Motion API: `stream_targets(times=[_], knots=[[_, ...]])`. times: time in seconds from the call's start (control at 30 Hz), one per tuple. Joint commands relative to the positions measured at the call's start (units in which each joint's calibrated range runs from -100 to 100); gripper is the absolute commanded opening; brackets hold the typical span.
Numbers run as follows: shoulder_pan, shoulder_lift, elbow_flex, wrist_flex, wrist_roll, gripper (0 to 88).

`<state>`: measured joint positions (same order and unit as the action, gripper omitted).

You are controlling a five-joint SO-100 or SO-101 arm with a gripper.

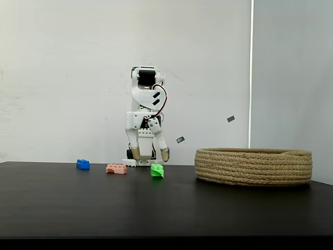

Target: Place the lego blocks in the tray

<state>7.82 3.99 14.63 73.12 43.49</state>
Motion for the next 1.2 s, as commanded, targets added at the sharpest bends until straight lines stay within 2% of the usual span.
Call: stream_targets(times=[0.0, 0.53, 0.63, 0.8, 1.17], knots=[[0.3, 0.1, -3.9, -0.1, 0.5, 27.4], [-0.3, 6.3, -8.1, -1.0, 0.9, 24.3], [-0.6, 6.9, -8.1, -1.2, 1.8, 19.0], [-0.7, 6.9, -7.4, -1.4, 3.8, 1.3], [-0.8, 3.2, -6.1, -1.8, 1.0, 0.0]])
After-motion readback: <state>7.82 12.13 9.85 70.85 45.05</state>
